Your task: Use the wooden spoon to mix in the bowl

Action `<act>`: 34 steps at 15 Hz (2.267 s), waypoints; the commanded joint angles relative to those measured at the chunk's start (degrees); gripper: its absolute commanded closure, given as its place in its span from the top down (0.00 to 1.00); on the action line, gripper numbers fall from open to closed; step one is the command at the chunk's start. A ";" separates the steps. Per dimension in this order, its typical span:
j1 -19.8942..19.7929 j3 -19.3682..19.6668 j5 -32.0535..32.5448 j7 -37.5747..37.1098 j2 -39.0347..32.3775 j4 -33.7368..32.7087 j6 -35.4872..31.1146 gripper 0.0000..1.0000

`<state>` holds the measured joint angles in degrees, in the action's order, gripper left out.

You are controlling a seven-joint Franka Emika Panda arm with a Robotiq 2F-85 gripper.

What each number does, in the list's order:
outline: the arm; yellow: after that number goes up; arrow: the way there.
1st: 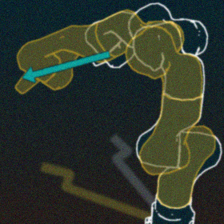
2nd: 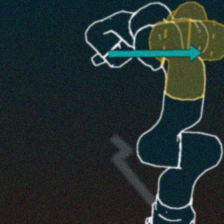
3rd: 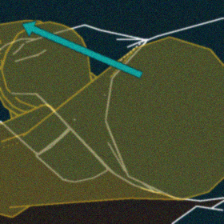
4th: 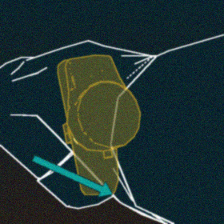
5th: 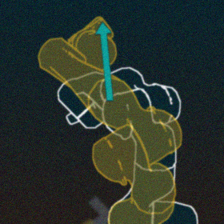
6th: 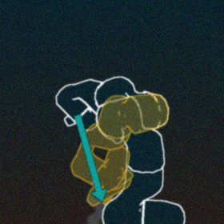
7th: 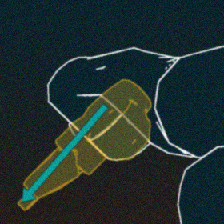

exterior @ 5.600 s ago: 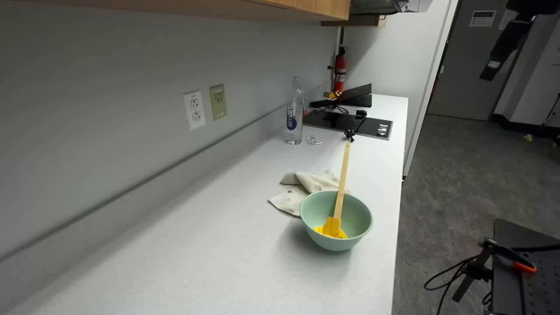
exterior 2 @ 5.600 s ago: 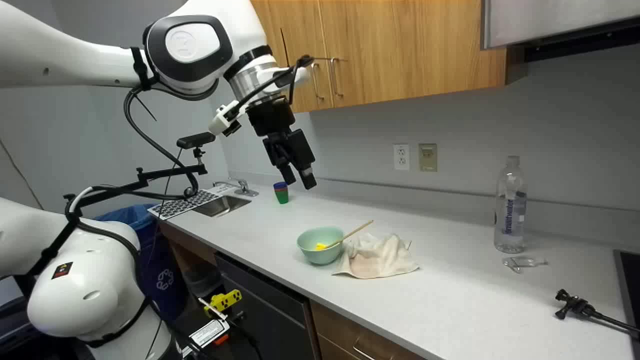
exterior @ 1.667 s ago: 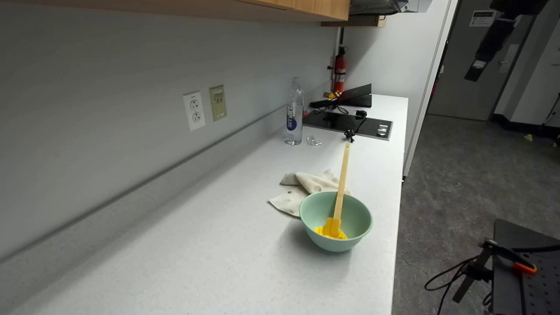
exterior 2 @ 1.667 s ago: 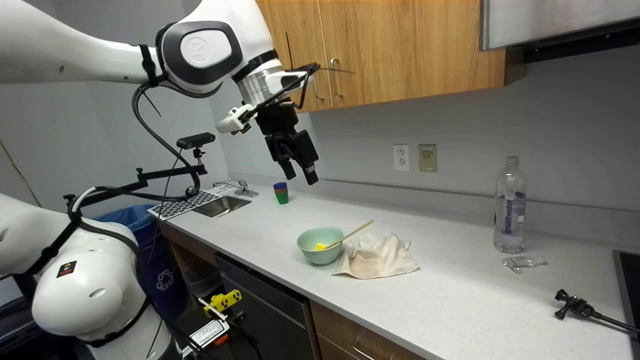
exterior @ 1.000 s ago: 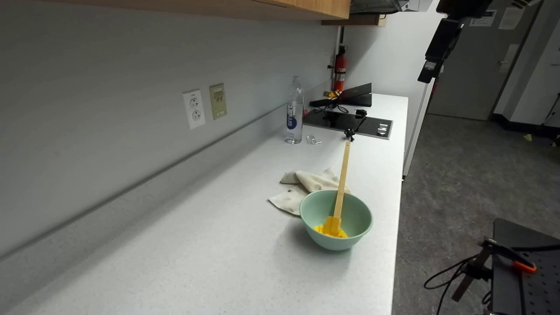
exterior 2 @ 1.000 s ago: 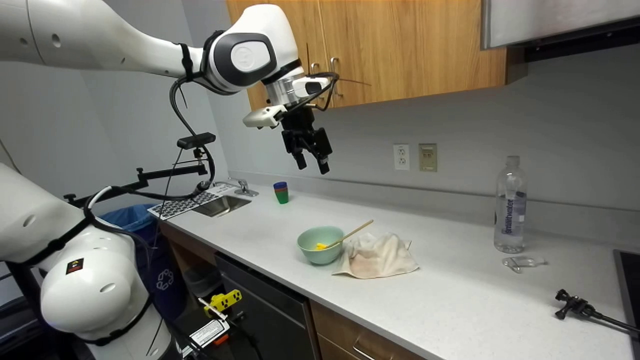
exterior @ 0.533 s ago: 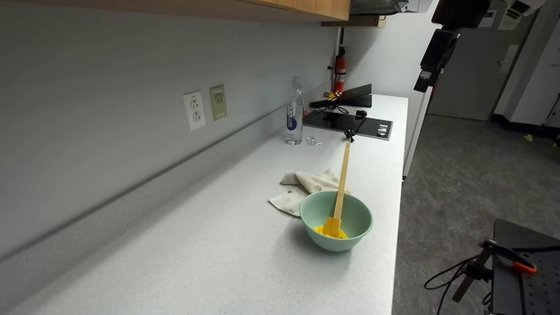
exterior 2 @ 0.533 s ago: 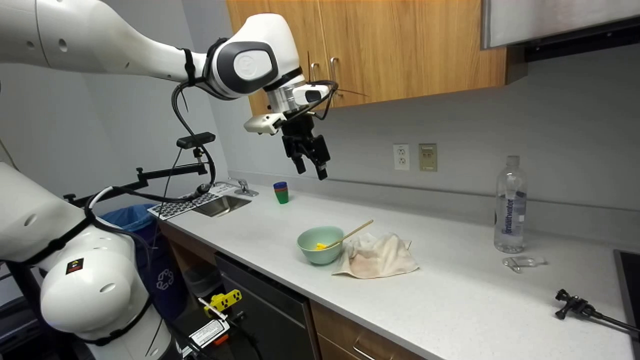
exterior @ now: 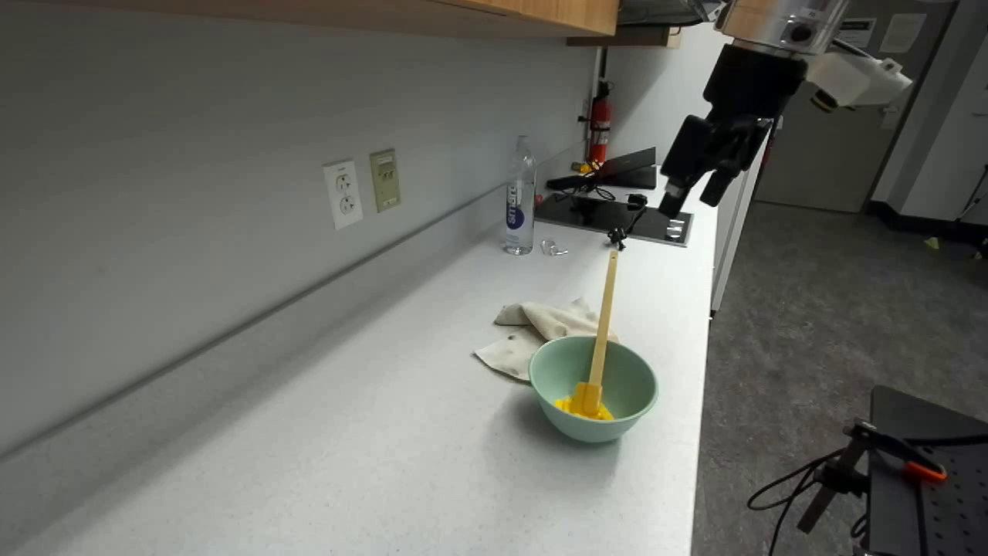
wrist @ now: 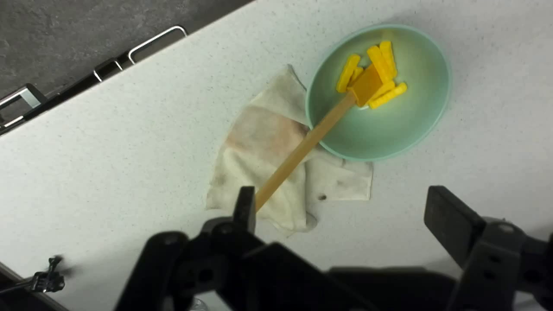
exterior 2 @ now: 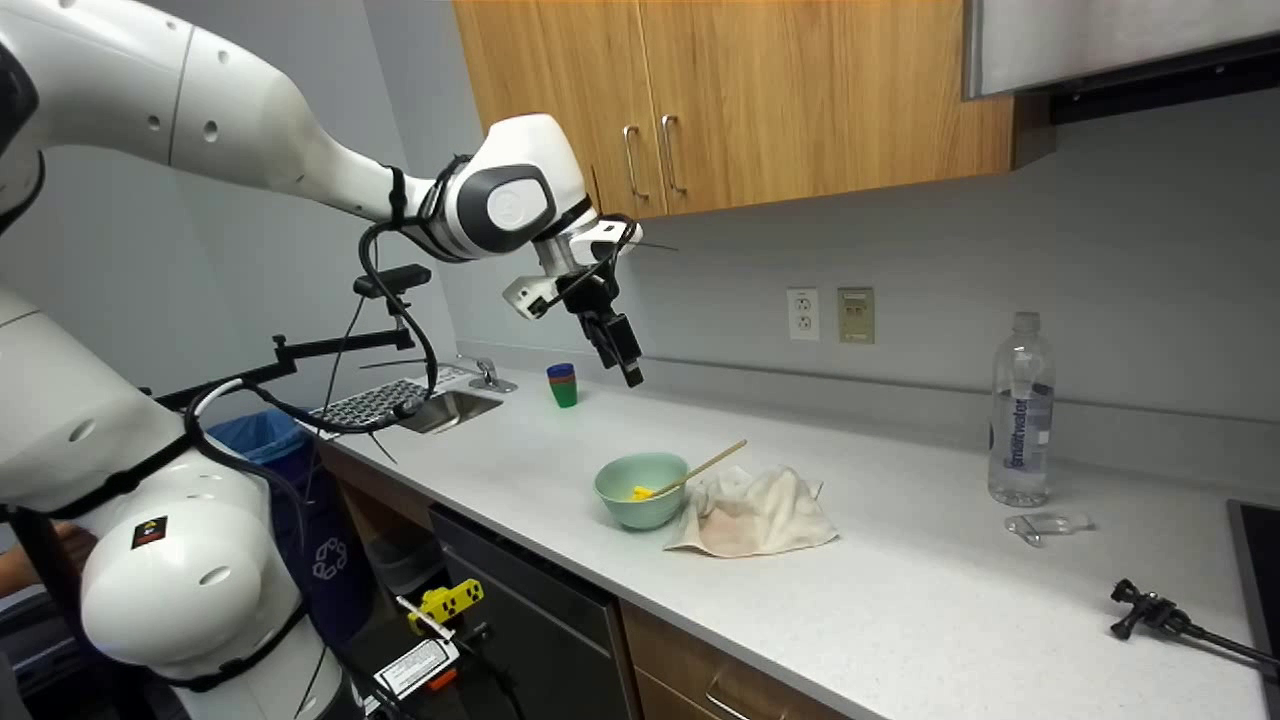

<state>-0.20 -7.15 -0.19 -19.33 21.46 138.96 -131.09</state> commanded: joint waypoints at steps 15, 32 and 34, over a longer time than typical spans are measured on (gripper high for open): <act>-6.80 -5.77 28.60 -51.57 -12.08 -2.83 -8.63 1.00; -0.88 2.03 30.37 -61.52 -23.17 -7.78 -8.34 0.98; -0.31 2.62 31.65 -62.20 -24.09 -8.38 -8.53 0.99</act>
<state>-2.44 -6.39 28.75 -79.68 -1.16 131.79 -139.45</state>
